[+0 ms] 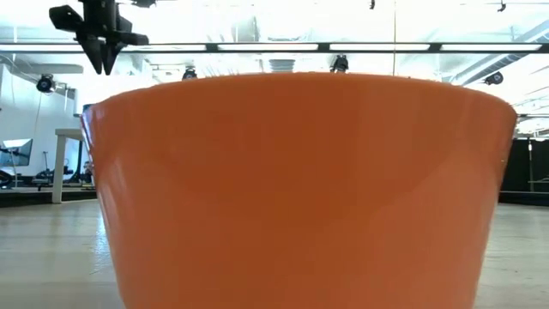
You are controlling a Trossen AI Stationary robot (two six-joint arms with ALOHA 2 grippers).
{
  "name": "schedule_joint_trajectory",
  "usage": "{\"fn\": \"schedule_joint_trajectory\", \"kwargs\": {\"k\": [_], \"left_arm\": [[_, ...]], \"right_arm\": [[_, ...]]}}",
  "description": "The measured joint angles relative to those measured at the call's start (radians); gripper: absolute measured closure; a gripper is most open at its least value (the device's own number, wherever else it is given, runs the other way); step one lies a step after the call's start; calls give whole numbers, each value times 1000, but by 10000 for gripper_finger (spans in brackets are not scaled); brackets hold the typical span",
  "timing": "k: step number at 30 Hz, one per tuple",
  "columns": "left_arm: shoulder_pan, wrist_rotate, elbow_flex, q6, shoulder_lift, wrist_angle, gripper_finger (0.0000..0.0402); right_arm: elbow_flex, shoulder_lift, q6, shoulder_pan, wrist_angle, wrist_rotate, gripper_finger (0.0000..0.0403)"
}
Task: Pick & Place Mini bowls
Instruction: Stack the orange bowl on top of the orange bowl on the shelf
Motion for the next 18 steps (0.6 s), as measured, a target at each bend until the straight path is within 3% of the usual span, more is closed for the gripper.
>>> {"fn": "schedule_joint_trajectory", "kwargs": {"k": [4,8,11,18], "left_arm": [[-14,15,55,32,-11,-15,327],[-75,33,84,59,-60,-9,360],[-151,31,81,65,-114,3,393],[-359,31,44,29,-210,14,401]], "right_arm": [[0,0,27,0,0,0,394],[0,0,104,0,-3,0,394],[0,0,169,0,-29,0,394],[0,-2,367,2,-158,0,394]]}}
